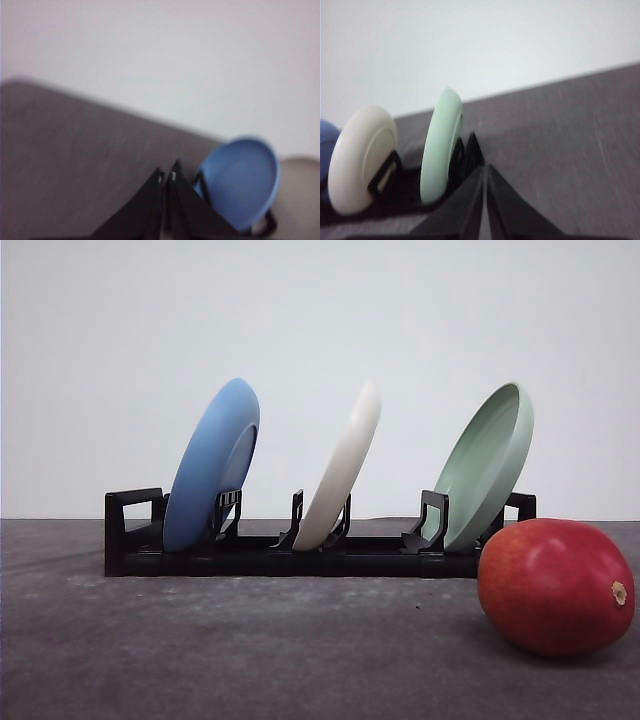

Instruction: Place pomegranate in white plate

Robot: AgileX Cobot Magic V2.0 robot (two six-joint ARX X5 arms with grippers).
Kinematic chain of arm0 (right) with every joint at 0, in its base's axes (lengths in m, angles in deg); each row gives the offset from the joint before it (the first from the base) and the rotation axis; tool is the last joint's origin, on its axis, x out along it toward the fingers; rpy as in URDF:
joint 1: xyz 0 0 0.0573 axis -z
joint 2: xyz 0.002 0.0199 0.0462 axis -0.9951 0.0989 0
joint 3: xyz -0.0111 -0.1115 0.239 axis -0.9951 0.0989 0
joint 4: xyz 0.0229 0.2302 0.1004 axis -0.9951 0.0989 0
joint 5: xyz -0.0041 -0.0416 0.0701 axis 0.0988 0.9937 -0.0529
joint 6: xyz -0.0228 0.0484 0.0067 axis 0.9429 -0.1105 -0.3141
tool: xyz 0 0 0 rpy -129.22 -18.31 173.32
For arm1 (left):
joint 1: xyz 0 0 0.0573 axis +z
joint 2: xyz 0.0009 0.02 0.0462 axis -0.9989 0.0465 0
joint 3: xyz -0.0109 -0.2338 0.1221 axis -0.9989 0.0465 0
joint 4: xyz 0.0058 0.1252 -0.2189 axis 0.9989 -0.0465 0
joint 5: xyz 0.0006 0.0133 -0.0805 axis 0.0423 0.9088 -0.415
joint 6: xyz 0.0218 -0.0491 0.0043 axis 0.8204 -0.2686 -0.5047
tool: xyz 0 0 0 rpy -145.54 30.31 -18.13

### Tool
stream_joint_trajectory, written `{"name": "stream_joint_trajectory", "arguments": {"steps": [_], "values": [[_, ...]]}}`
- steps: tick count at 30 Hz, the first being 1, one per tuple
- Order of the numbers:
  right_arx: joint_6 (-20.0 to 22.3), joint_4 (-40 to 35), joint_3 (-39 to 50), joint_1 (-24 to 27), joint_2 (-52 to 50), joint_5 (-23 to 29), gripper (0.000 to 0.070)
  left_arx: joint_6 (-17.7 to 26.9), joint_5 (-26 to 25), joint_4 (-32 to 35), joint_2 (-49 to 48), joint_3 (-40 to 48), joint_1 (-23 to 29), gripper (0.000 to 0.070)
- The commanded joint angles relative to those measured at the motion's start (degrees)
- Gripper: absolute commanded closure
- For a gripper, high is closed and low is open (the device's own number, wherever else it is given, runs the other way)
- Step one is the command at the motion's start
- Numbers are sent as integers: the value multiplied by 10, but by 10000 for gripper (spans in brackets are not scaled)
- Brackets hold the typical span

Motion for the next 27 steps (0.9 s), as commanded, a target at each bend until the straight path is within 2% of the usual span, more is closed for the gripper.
{"name": "stream_joint_trajectory", "arguments": {"steps": [1, 4, 7, 11, 17, 21, 27], "values": [[-13, 54, -35, 0, 21, -8, 694, 20, 0, -72, 27, -51, -1, 697], [6, 104, -77, 0, 61, -33, 694, 57, -17, -146, 77, -112, -1, 697], [34, 116, -100, 0, 103, -69, 694, 94, -36, -205, 129, -157, -1, 697], [91, 110, -113, 0, 169, -108, 694, 114, -72, -240, 194, -190, -1, 697], [135, 68, -114, -2, 252, -181, 694, 130, -106, -213, 268, -196, -4, 697], [148, 38, -114, -24, 285, -183, 694, 134, -105, -170, 301, -196, -29, 697], [173, -2, -114, -75, 308, -181, 693, 158, -105, -88, 345, -196, -101, 697]]}}
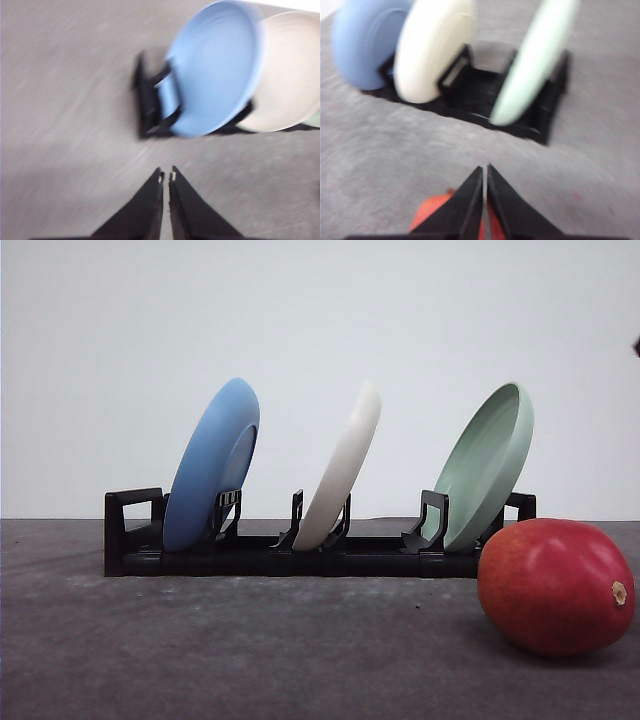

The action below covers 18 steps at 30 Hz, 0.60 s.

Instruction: Place pomegranate in white plate

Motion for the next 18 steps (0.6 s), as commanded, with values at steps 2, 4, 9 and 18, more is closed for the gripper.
{"name": "stream_joint_trajectory", "arguments": {"steps": [2, 4, 9, 18], "values": [[22, -21, -9, -17, 6, 0, 693, 44, -1, 33, 17, -11, -32, 697], [25, -32, -9, -24, 7, 3, 694, 68, -1, 46, 27, -11, -56, 697], [25, -51, -9, -25, 6, 4, 693, 106, 1, 61, 37, -11, -97, 697], [24, -57, -9, -25, 5, 4, 323, 123, 0, 61, 37, -11, -121, 304]]}}
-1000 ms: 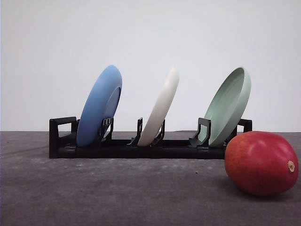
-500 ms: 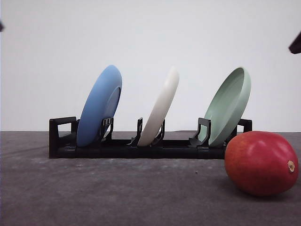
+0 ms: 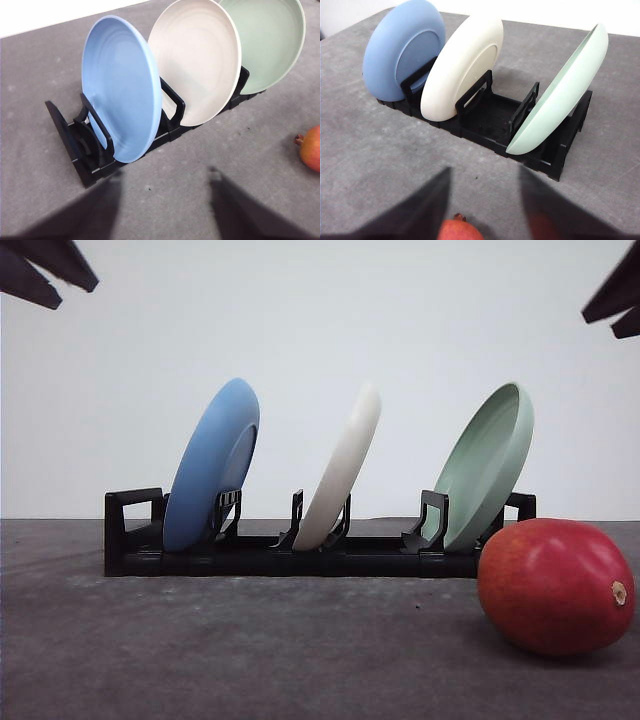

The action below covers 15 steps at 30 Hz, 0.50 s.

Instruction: Place pomegranate in white plate

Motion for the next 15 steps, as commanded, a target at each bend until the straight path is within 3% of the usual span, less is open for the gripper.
{"name": "stream_joint_trajectory", "arguments": {"steps": [1, 6, 15], "values": [[4, -9, -9, -2, 1, 0, 323, 8, -1, 7, 4, -11, -8, 306], [0, -15, -9, -2, -3, -1, 323, 14, -2, 44, 10, -11, -43, 306], [-3, -20, -9, -2, -7, 0, 323, 41, 28, 193, 108, -11, -132, 305]]}}
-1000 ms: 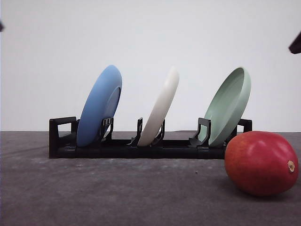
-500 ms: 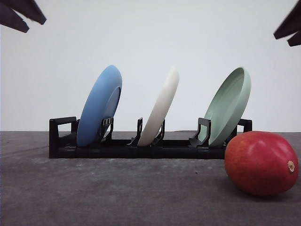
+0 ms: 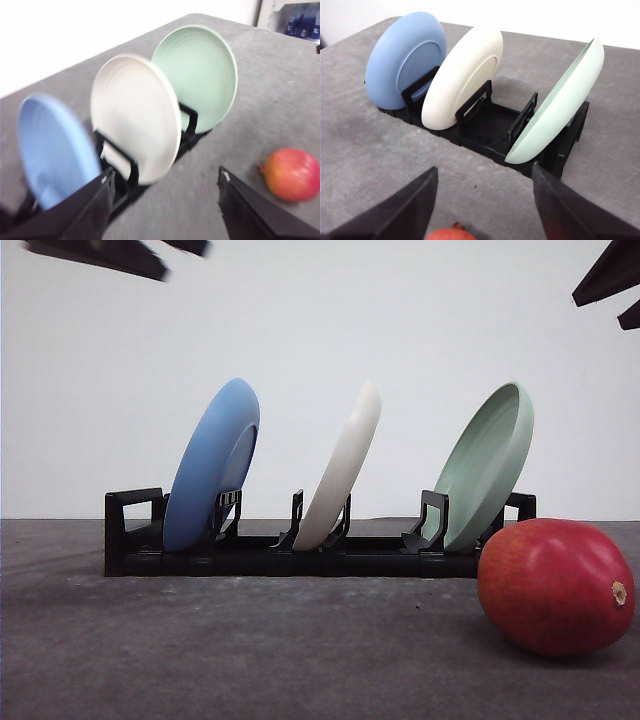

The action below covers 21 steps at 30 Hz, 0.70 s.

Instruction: Place pomegranate in white plate

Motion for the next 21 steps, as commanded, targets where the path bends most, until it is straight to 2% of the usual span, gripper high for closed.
{"name": "stream_joint_trajectory", "arguments": {"steps": [1, 11, 21], "values": [[-3, -7, -9, -2, 1, 0, 323, 8, 18, 34, 31, -10, -17, 305], [-2, -7, -9, -2, 1, 0, 323, -31, 90, 235, 203, -18, -89, 305], [-1, -5, -9, -2, 2, 1, 323, -46, 136, 250, 359, -105, -110, 306]]}}
